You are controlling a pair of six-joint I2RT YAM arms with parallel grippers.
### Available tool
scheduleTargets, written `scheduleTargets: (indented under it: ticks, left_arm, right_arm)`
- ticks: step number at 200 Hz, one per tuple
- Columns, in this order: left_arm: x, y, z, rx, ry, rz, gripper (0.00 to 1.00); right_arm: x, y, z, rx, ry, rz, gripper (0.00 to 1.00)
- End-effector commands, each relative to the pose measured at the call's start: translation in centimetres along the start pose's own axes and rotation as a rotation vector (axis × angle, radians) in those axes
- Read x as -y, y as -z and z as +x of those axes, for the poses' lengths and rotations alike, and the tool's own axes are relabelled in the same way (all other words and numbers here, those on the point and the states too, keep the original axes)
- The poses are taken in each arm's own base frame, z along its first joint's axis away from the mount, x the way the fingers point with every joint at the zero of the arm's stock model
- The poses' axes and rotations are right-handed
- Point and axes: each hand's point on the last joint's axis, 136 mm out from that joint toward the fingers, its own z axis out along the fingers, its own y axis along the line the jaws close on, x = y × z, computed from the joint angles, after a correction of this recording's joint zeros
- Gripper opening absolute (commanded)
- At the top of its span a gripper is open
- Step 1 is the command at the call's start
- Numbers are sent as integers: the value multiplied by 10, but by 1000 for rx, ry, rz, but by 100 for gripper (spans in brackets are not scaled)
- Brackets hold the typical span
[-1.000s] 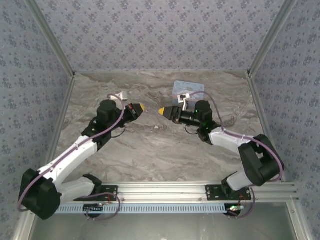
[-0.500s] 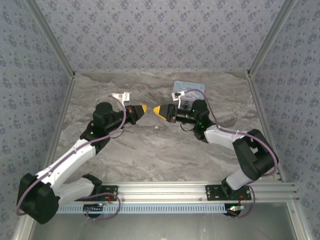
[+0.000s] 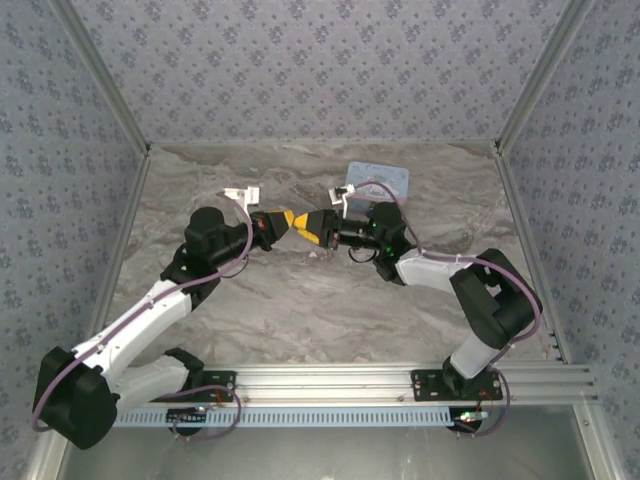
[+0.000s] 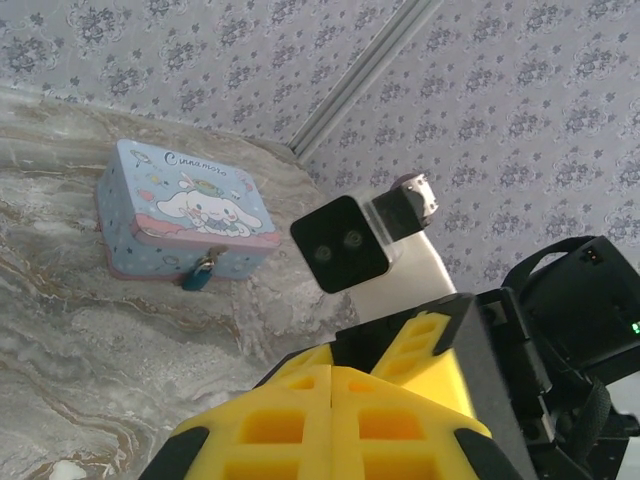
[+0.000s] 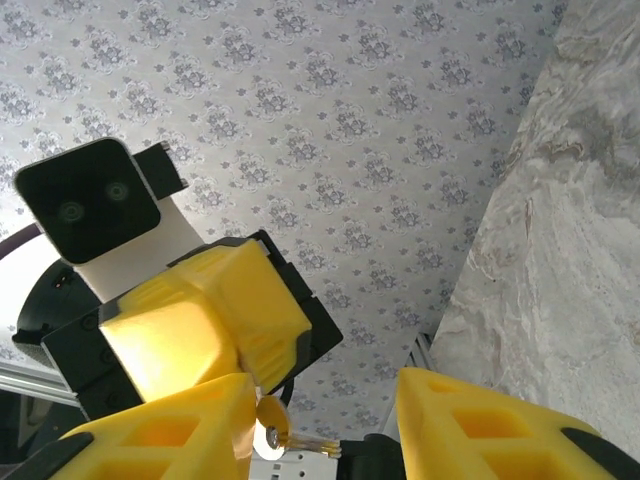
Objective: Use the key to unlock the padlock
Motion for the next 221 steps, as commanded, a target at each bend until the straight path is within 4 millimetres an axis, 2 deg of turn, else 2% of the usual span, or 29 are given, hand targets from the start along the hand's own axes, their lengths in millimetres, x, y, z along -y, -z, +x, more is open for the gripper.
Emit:
scheduleTargets:
  ticks: [1, 52, 61, 97, 113, 146, 221]
  left_arm:
    - [12, 6, -14, 57, -56, 37, 0]
    - [11, 8, -14, 62, -57, 28, 0]
    - [10, 8, -13, 60, -55, 27, 0]
    - [7, 8, -14, 66, -36, 9, 0]
    - [7, 8, -16, 72, -16, 7, 0]
    - [8, 7, -20, 85, 29, 13, 0]
    - [14, 5, -25, 103, 87, 51, 0]
  right_arm:
    - [-17, -6, -6, 16, 19, -52, 40]
    - [-14, -1, -12, 48, 13, -41, 32]
    - [-15, -2, -11, 45, 13, -42, 33]
    - [-27, 5, -7, 52, 106, -78, 48]
    - [-22, 11, -1, 52, 168, -35, 52]
    - [-17, 17, 7, 41, 253, -7, 53]
    - [-26, 2, 7, 27, 312, -66, 53]
